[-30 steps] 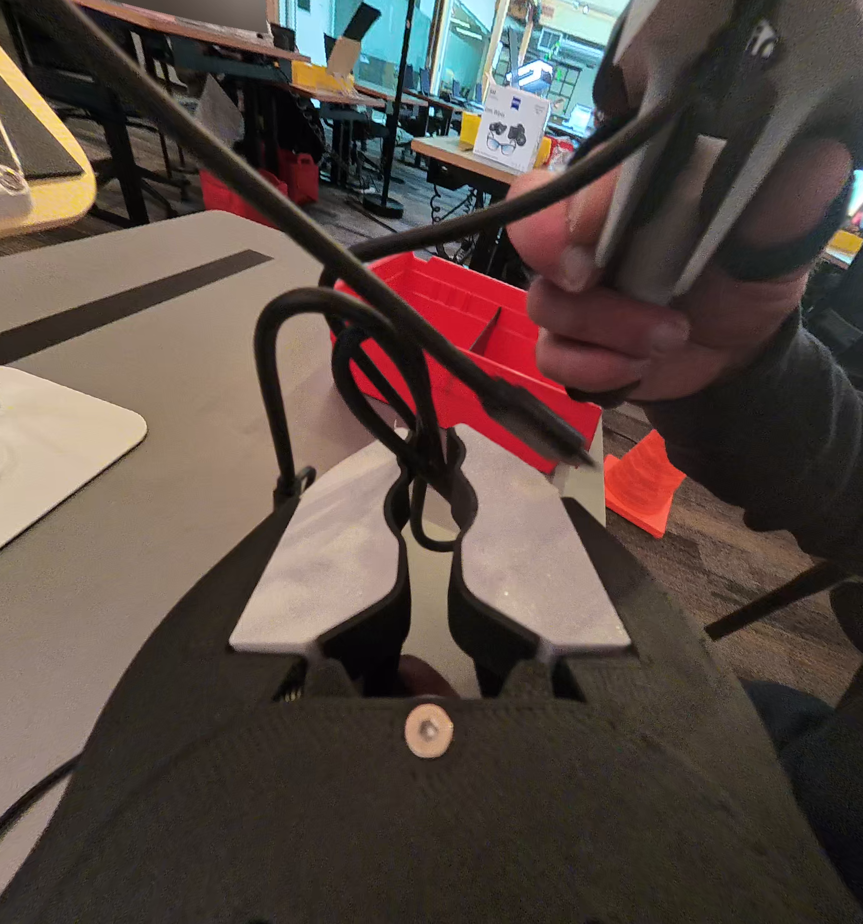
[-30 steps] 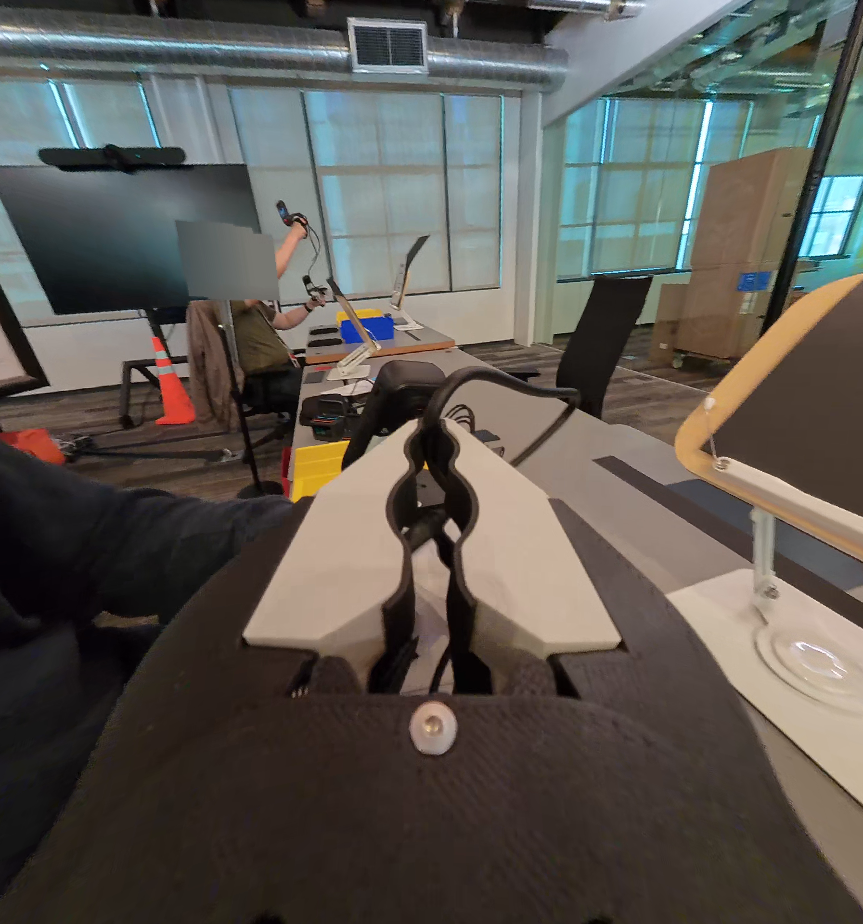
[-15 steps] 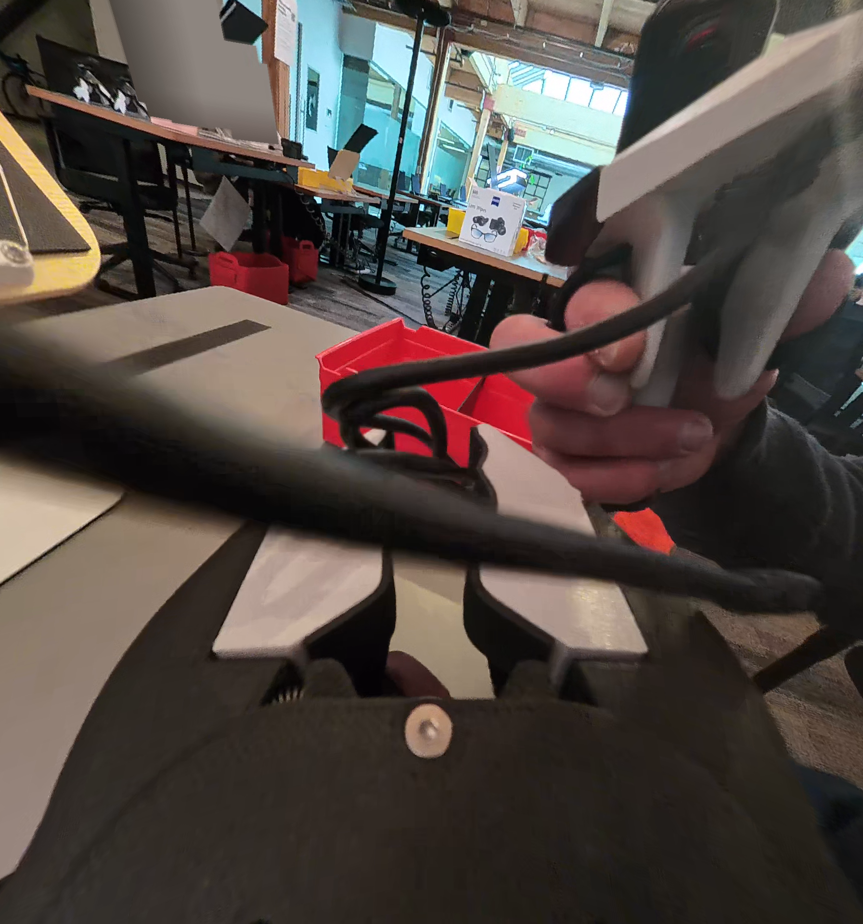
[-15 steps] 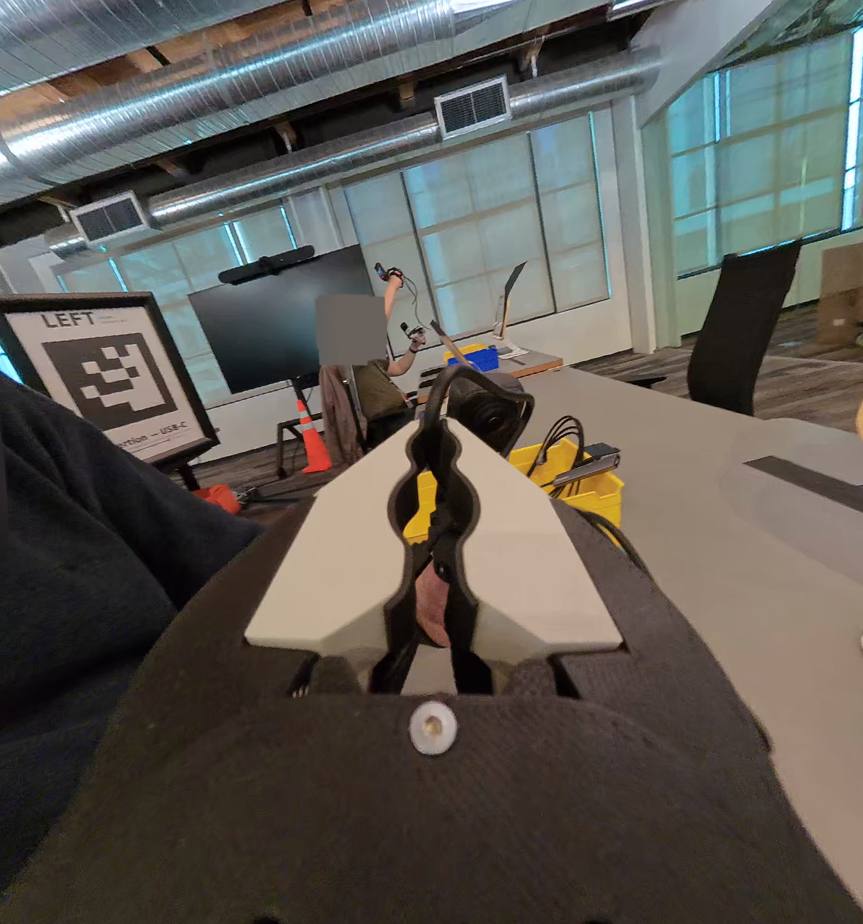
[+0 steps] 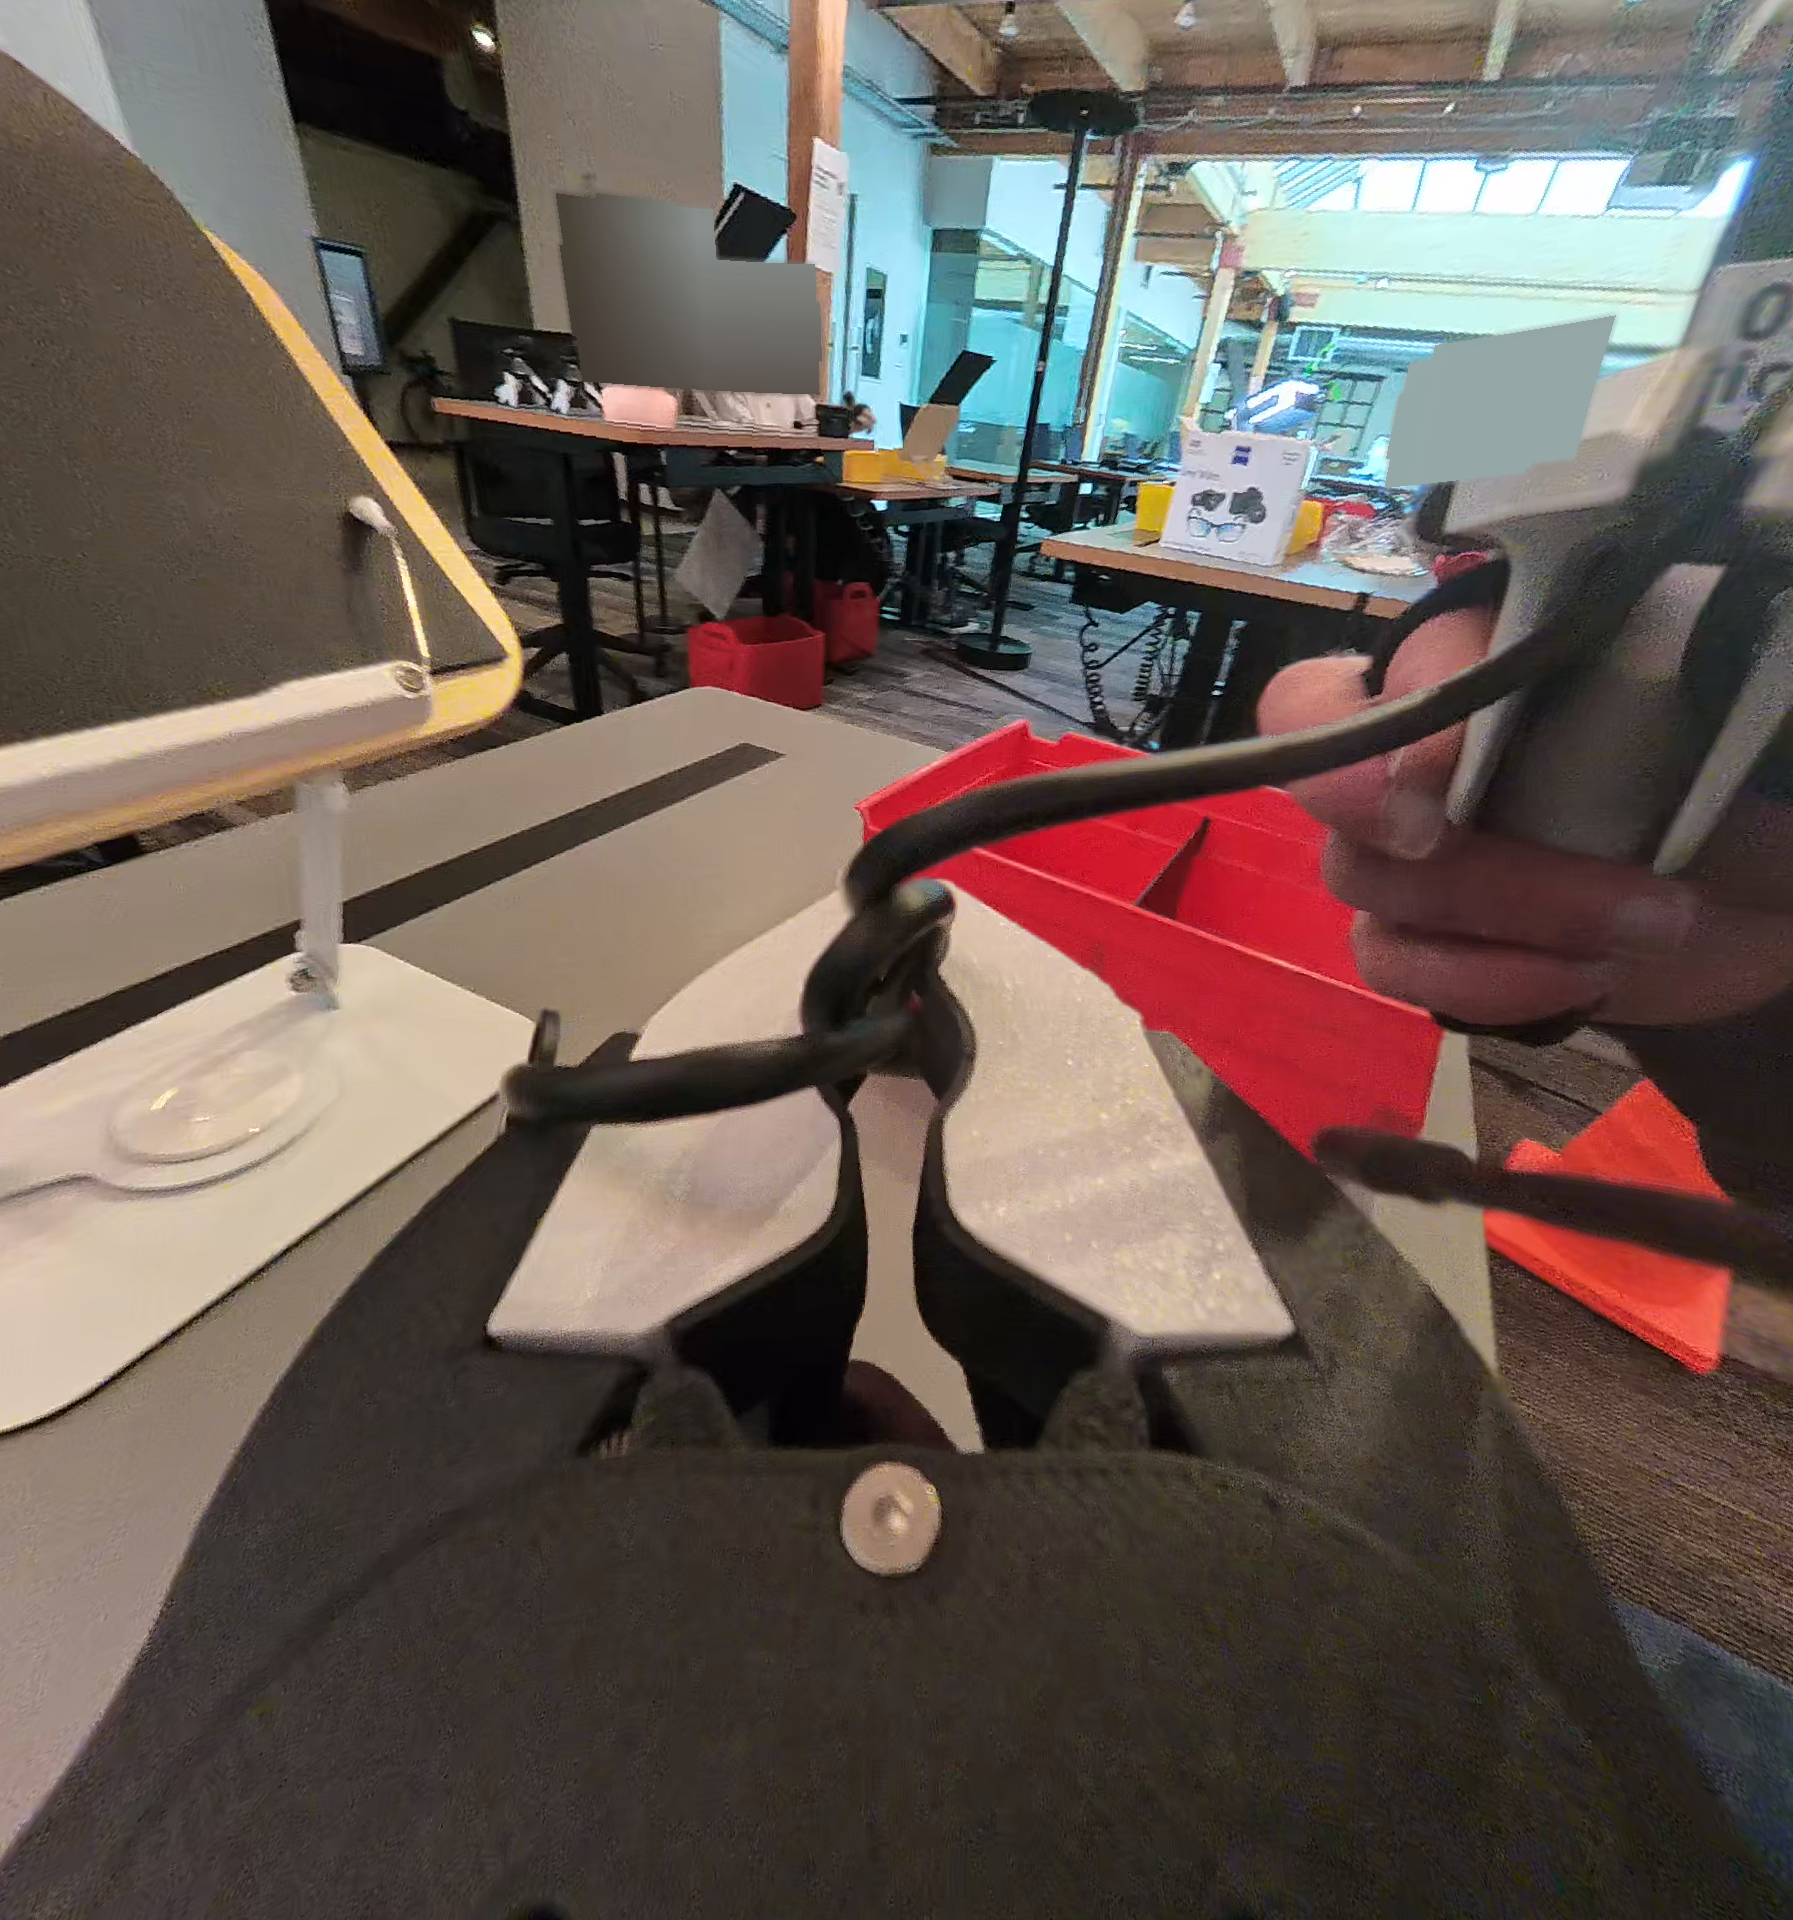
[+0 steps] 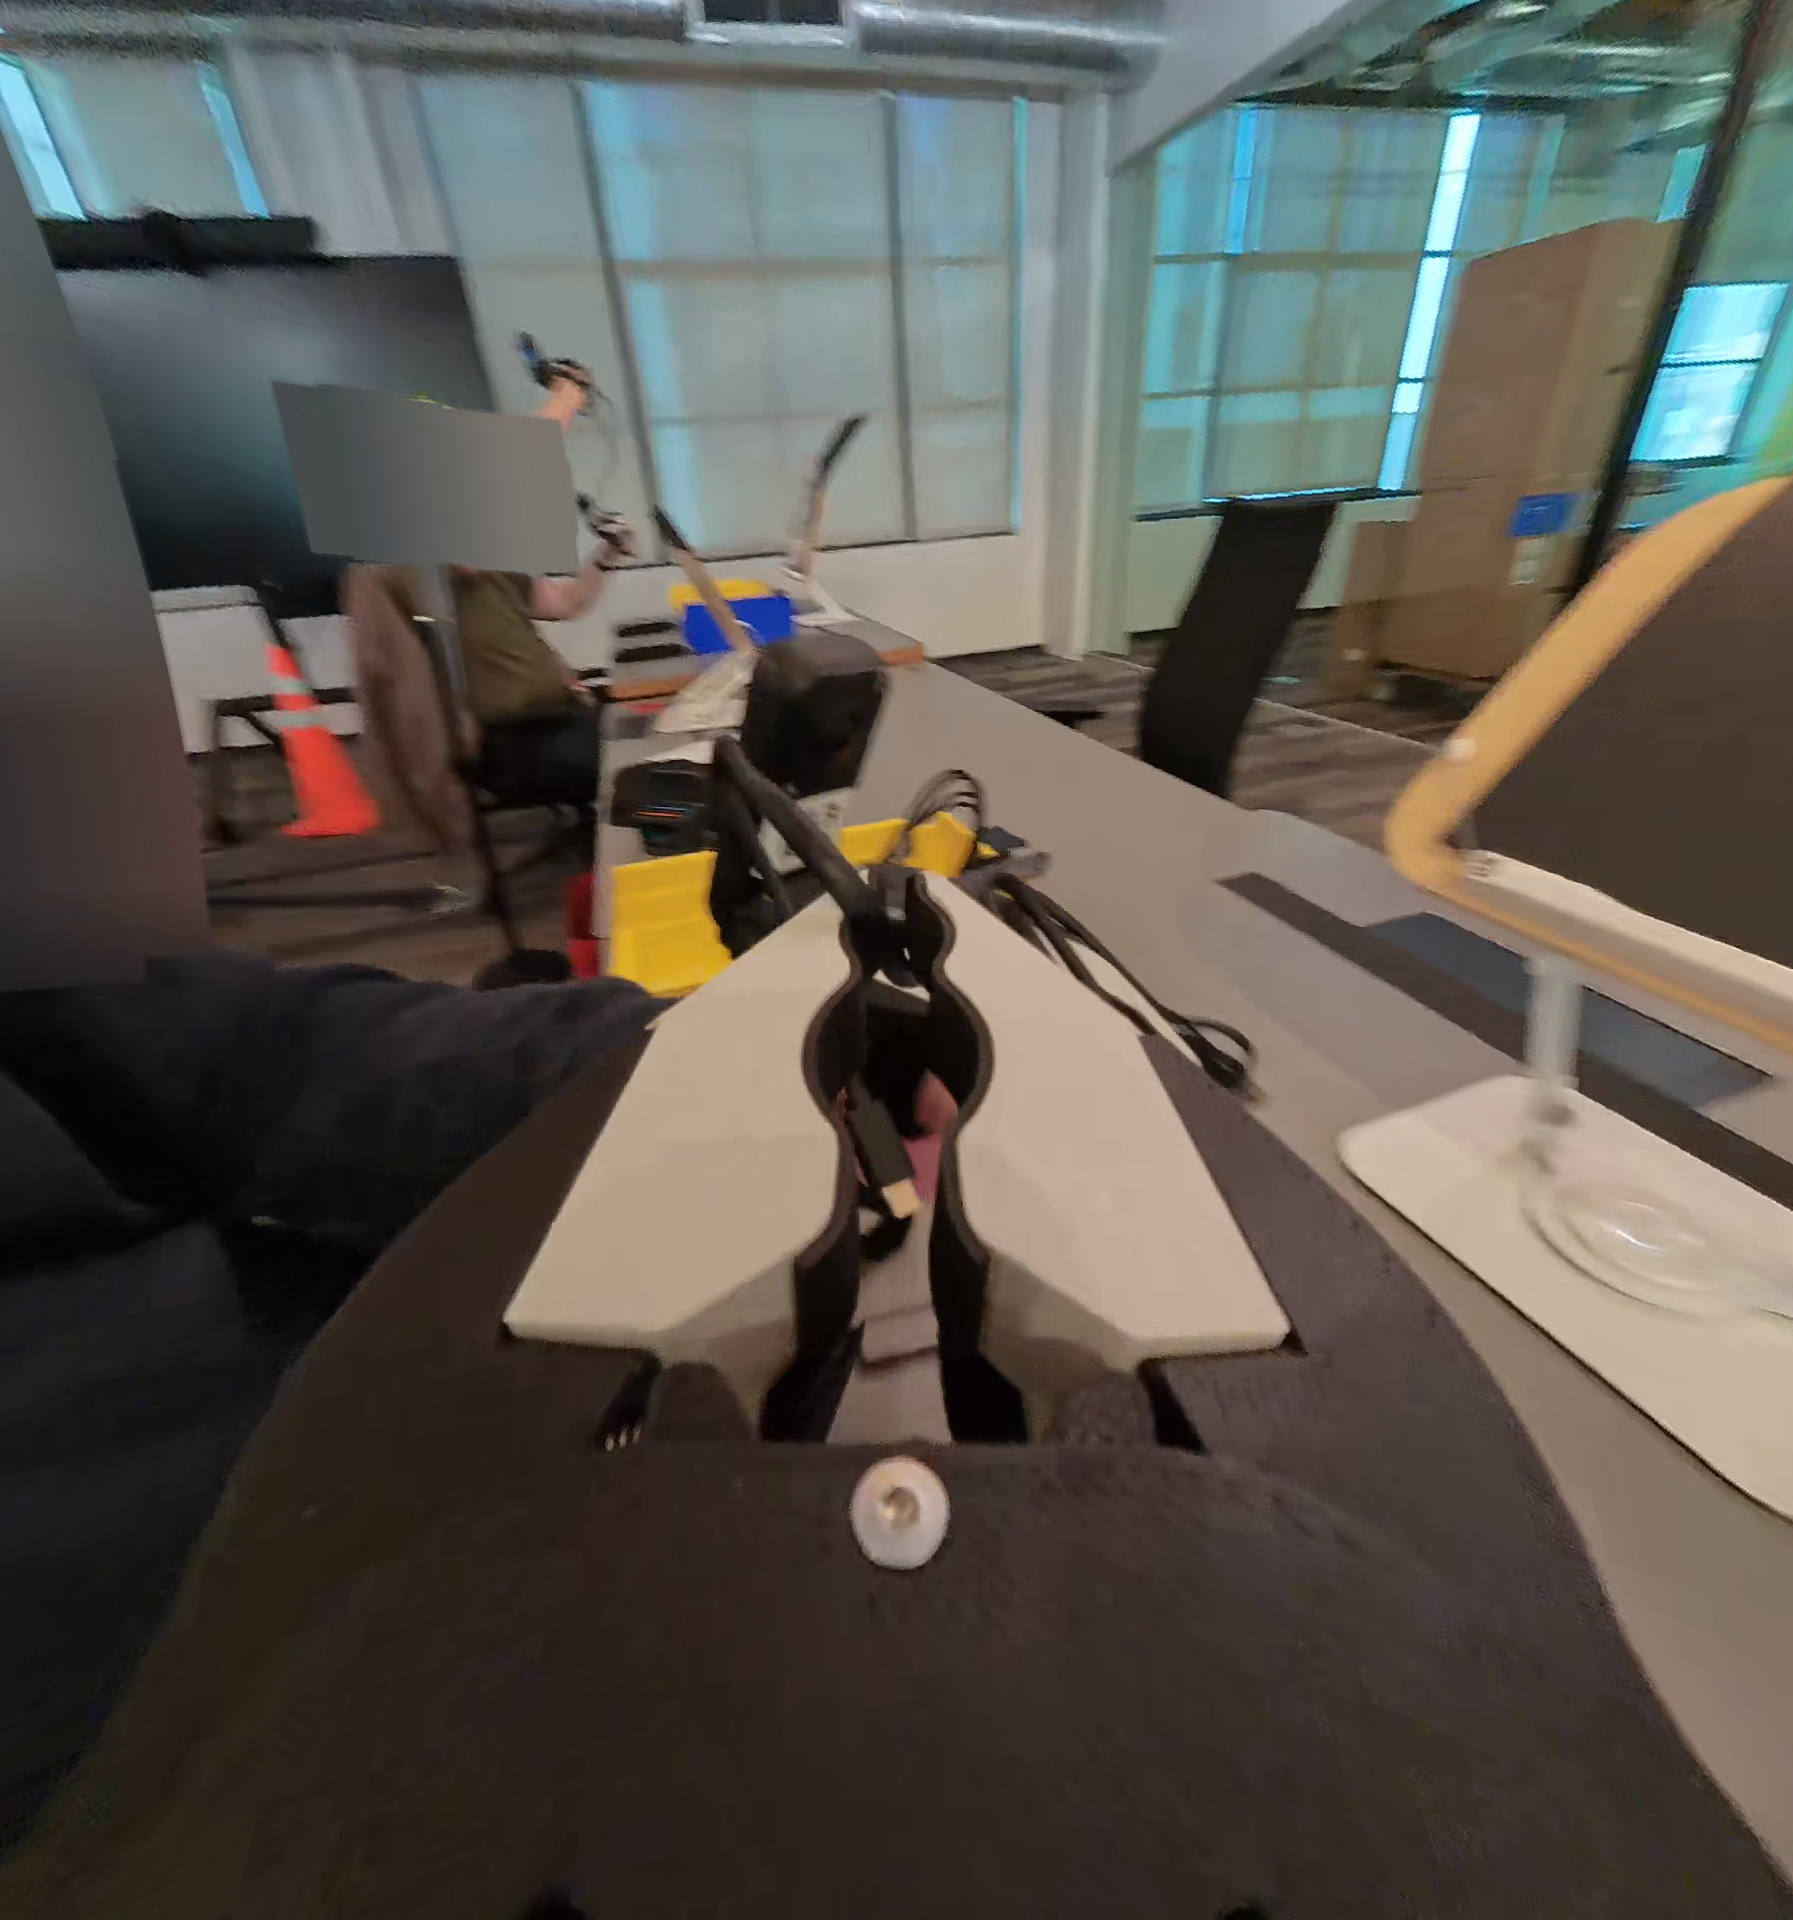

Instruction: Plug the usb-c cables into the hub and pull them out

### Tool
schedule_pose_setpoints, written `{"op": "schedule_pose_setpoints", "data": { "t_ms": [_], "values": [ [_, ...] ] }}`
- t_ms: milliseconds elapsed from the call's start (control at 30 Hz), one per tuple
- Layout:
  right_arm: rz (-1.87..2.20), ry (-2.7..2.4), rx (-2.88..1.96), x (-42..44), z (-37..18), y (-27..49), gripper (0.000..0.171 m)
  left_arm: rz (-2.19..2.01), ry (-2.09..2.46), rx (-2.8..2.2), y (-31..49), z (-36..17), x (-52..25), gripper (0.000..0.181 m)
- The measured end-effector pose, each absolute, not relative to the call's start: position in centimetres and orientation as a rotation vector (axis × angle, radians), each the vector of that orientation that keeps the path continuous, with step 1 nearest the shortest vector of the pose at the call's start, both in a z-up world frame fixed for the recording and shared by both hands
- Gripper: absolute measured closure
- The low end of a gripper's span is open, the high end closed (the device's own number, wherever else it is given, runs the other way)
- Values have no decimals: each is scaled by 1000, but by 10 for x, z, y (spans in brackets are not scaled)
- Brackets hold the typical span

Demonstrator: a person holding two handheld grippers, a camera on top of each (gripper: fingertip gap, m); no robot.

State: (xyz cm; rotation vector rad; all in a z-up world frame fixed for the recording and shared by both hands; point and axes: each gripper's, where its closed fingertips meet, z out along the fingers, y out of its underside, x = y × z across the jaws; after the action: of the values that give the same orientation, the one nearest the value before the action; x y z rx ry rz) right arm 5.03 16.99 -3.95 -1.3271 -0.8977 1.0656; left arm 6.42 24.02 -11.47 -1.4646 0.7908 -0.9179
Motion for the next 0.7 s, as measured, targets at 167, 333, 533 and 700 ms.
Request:
{"op": "schedule_pose_setpoints", "data": {
  "t_ms": [167,333,533,700],
  "values": [
    [946,-682,-1492,85,-60,197,171,-815,853,-1455,238,-105,58,177],
    [1077,-539,-1541,86,-86,207,170,-921,879,-1433,223,-100,61,177],
    [1103,-512,-1539,71,-96,211,171,-1017,890,-1397,209,-96,66,176],
    [1102,-467,-1539,72,-94,218,171,-1062,921,-1357,202,-94,67,167]
  ]
}}
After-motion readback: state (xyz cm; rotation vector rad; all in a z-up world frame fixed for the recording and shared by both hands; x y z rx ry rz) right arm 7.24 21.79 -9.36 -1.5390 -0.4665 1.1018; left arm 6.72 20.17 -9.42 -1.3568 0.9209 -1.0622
